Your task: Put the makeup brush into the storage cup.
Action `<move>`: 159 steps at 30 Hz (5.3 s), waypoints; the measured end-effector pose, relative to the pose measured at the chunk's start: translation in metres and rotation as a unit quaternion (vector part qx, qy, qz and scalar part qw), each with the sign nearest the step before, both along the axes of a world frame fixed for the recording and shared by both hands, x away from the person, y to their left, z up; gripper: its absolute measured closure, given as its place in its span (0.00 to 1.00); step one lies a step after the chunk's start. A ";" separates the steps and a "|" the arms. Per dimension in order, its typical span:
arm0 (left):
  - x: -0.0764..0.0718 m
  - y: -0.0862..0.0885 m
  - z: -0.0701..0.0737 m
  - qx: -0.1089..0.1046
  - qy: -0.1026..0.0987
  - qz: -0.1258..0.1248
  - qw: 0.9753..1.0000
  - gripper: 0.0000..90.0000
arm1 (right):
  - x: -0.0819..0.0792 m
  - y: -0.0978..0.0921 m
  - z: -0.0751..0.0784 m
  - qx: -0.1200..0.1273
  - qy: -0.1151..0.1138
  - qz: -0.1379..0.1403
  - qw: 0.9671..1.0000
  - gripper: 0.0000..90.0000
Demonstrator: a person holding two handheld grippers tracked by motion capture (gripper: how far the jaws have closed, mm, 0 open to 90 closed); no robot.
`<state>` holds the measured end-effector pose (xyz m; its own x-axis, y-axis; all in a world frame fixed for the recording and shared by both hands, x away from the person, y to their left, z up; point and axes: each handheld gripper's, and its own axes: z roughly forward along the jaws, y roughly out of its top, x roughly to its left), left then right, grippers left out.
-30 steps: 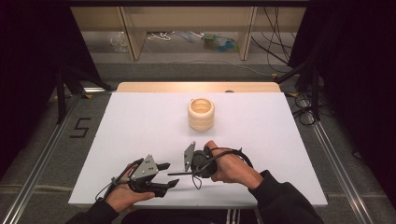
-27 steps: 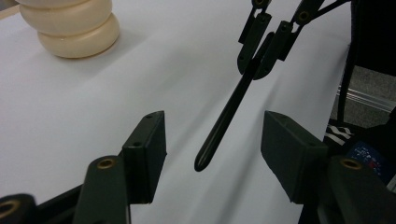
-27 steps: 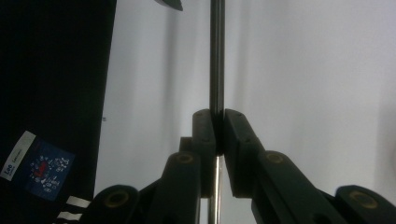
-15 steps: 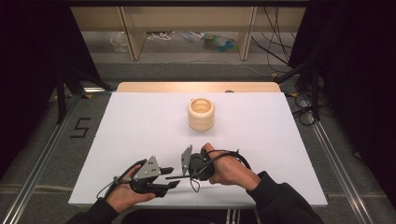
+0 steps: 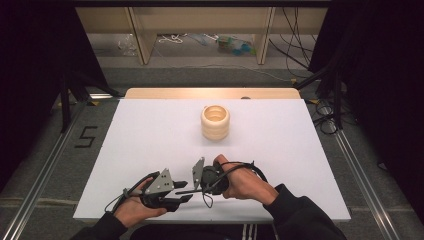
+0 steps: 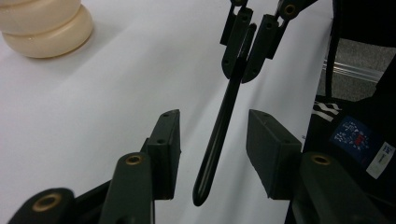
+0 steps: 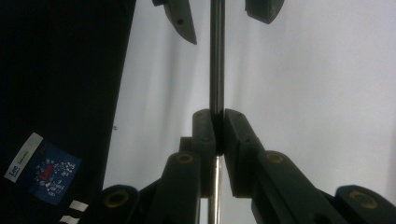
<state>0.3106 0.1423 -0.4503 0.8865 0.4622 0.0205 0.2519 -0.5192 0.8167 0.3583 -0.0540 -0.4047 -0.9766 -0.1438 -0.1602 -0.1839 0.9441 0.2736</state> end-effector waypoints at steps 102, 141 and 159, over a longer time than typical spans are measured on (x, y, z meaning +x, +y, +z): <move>0.007 0.013 0.003 -0.043 0.019 0.036 0.998 0.93 | 0.019 -0.037 0.041 0.248 -0.016 -0.169 0.954 0.40; 0.009 0.020 0.011 -0.137 -0.042 0.145 0.979 0.93 | 0.032 -0.078 0.009 0.395 0.080 -0.316 0.859 0.19; 0.007 0.017 0.013 -0.153 -0.057 0.158 0.974 0.93 | 0.035 -0.071 -0.002 0.429 0.120 -0.318 0.837 0.18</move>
